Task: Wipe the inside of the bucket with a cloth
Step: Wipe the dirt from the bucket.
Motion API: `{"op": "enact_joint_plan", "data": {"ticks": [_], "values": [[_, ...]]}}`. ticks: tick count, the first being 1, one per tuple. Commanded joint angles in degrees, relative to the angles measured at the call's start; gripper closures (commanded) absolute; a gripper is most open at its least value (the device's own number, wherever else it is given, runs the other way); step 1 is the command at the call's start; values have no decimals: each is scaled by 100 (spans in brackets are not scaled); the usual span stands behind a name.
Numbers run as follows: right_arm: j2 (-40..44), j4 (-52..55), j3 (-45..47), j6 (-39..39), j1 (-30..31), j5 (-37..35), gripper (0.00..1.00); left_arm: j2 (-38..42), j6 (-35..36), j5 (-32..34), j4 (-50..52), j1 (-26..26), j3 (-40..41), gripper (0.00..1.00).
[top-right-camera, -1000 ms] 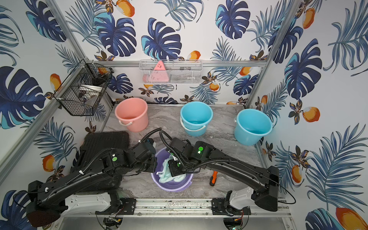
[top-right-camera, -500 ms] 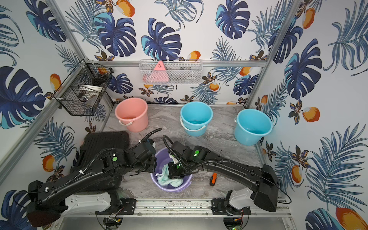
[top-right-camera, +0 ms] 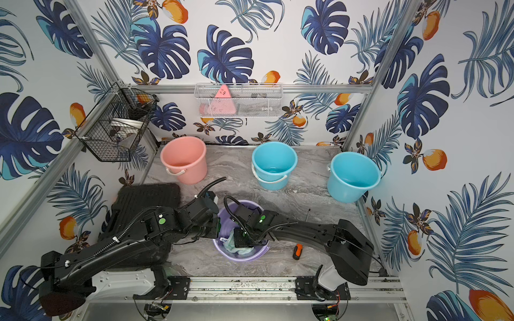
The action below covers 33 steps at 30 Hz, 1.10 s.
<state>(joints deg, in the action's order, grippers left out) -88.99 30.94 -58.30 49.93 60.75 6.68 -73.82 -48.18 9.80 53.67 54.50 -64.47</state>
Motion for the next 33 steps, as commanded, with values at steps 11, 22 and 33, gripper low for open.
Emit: {"op": "enact_joint_plan", "data": {"ticks": [11,22,33], "values": [[141,507,-171,18,226,-1234,100,17,95,-268,-36,8,40,100],[1714,374,-234,296,227,56,100,-17,64,-233,-36,8,96,100],[1868,-1595,297,-199,235,651,100,-89,91,-268,-52,13,31,100]]}}
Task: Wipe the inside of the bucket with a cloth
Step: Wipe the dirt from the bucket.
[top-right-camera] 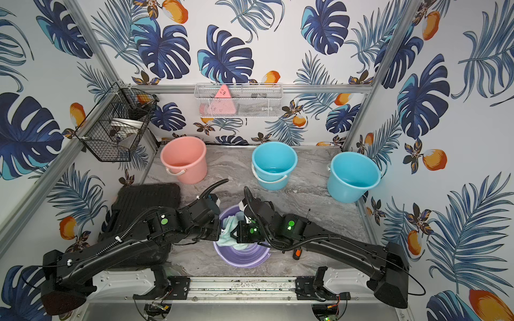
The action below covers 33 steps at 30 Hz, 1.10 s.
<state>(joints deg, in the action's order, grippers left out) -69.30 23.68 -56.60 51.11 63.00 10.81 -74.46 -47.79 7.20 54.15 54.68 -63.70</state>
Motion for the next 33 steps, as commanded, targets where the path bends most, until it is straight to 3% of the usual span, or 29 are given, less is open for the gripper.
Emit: {"op": "enact_joint_plan", "data": {"ticks": [1,6,12,22,26,33], "values": [[-170,-1011,201,-398,11,253,100,-25,56,-8,-98,-9,-58,100],[-528,-1966,675,-868,53,241,100,-13,60,-30,-89,-10,-61,100],[-1058,-2756,1168,-1636,284,-455,100,20,49,-35,-105,-10,-44,100],[-2044,-2526,1070,-2440,425,-1407,100,60,73,-43,-74,-10,-42,100],[-1586,-2476,1232,-2733,442,-1427,100,72,77,-36,-60,-10,-32,100],[-24,-2056,1391,-3343,450,-1477,100,53,87,-25,-76,-10,-42,100]]}}
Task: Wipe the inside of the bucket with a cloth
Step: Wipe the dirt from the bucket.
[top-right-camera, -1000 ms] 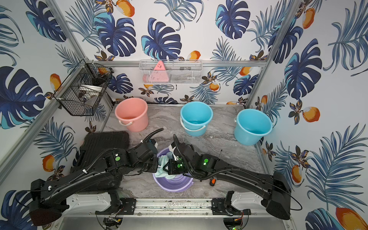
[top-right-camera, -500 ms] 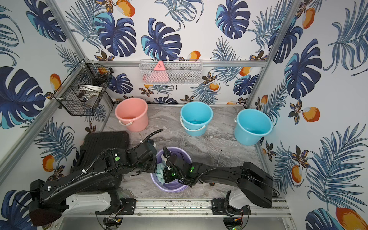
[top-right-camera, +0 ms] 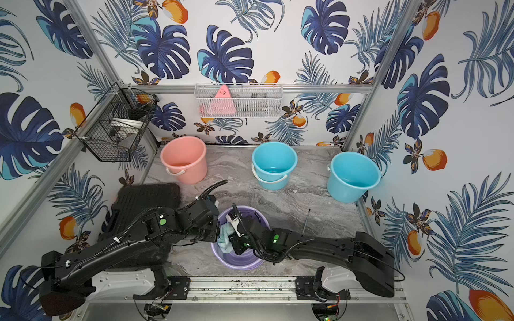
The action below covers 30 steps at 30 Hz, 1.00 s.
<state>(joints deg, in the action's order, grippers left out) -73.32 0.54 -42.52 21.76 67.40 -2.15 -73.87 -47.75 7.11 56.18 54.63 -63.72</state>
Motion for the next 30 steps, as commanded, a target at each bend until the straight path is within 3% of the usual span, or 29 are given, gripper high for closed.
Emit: {"op": "enact_joint_plan", "data": {"ticks": [1,8,17,30], "values": [[568,346,-48,-523,15,-227,100,0,81,-13,-290,-5,-40,100],[1289,547,-489,-1720,20,-774,100,-49,99,-61,-340,-5,-62,100],[740,804,-852,-3471,19,-1383,100,-67,170,-39,-266,-5,-195,100],[145,-75,46,-3203,19,-1440,100,-67,195,-77,-296,-5,-186,100]]}}
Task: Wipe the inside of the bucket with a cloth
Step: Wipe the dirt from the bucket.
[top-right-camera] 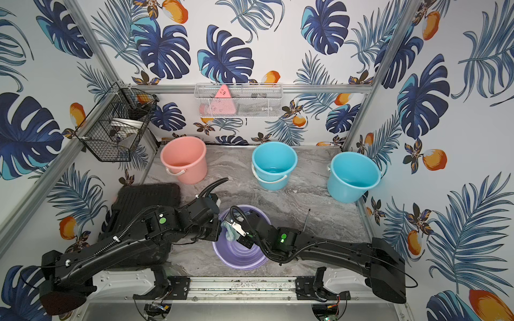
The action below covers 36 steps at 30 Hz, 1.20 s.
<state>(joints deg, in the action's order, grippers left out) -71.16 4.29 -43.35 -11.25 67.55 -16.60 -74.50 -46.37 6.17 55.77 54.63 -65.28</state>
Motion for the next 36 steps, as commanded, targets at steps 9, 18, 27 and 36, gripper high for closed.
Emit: {"op": "enact_joint_plan", "data": {"ticks": [9,18,27,36], "values": [[-325,-705,514,404,8,172,100,6,49,42,-258,-5,-14,100],[353,-553,65,57,6,201,100,-56,31,-4,-315,-5,27,100],[442,364,-892,-321,8,-1057,100,7,12,41,-282,-5,50,100],[489,3298,-1888,-391,6,-1715,100,45,33,66,-257,-5,57,100]]}}
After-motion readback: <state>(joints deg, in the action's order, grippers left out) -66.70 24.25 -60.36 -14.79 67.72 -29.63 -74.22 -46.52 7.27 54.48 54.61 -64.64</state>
